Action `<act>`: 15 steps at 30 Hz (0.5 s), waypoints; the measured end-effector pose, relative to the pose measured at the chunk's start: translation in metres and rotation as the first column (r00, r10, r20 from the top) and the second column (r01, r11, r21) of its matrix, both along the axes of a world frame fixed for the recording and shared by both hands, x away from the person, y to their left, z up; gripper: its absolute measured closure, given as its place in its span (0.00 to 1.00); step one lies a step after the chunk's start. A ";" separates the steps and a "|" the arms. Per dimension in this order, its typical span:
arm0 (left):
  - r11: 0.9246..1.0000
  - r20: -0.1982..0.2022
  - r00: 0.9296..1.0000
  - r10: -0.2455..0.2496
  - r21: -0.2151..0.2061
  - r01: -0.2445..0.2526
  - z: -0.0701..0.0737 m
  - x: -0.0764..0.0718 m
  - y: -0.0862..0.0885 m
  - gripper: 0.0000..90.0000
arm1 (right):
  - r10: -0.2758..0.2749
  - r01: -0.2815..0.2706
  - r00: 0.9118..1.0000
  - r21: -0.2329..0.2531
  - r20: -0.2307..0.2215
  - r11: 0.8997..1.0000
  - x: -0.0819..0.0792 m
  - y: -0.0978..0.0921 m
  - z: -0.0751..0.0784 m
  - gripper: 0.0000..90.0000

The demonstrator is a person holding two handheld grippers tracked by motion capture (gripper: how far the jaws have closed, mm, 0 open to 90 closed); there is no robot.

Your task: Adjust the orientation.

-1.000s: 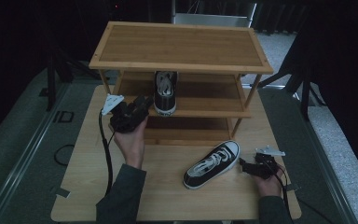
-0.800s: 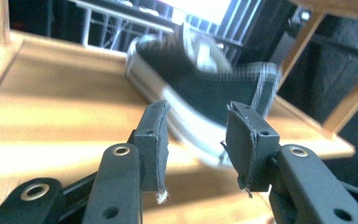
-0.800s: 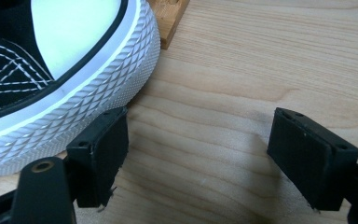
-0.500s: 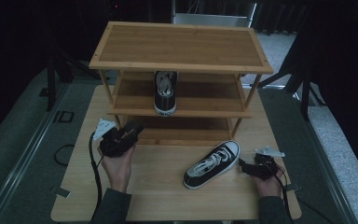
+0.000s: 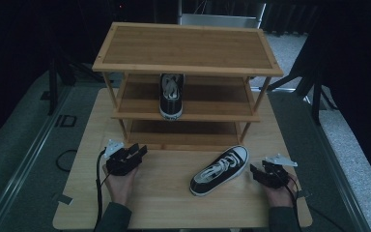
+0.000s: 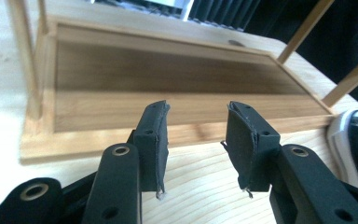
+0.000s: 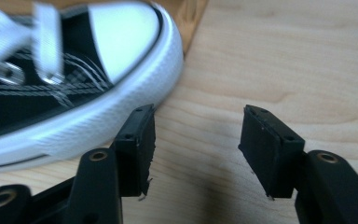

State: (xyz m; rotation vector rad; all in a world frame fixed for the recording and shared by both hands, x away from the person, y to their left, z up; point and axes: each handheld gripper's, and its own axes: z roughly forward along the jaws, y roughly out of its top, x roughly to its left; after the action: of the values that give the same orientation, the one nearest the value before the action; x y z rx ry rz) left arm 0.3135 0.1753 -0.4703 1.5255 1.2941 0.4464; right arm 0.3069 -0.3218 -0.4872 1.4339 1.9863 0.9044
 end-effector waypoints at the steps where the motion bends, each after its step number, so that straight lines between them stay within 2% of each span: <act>1: 1.000 -0.007 1.000 0.006 0.002 -0.006 -0.002 0.001 0.001 0.65 | 0.002 -0.002 1.000 0.008 0.012 1.000 -0.003 0.000 0.003 0.51; 6: 1.000 -0.028 0.999 0.019 -0.005 -0.020 -0.008 0.001 0.004 0.65 | 0.045 -0.048 0.997 0.058 0.061 0.997 -0.017 0.009 0.020 0.54; 11: 1.000 -0.044 0.999 0.016 0.004 -0.016 -0.012 0.004 0.002 0.65 | 0.121 -0.128 0.987 0.062 0.105 0.990 -0.025 0.032 0.032 0.58; 12: 1.000 -0.044 0.999 0.016 0.004 -0.016 -0.012 0.004 0.002 0.65 | 0.121 -0.128 0.987 0.062 0.105 0.990 -0.025 0.032 0.032 0.58; 13: 1.000 -0.049 0.999 0.016 0.006 -0.016 -0.014 0.005 0.002 0.65 | 0.174 -0.183 0.977 0.062 0.122 0.981 -0.030 0.048 0.039 0.59; 14: 1.000 -0.050 0.999 0.018 0.006 -0.018 -0.014 0.005 0.002 0.65 | 0.174 -0.183 0.977 0.062 0.122 0.981 -0.030 0.048 0.039 0.59; 15: 1.000 -0.053 0.998 0.020 0.004 -0.020 -0.014 0.005 0.002 0.65 | 0.196 -0.207 0.973 0.078 0.126 0.975 -0.032 0.057 0.041 0.58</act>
State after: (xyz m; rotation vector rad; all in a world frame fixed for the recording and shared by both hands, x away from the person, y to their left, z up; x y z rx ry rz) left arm 0.3188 0.1774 -0.4843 1.5376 1.3509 0.4236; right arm 0.2746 -0.2652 -0.4460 1.2104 2.0513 1.1529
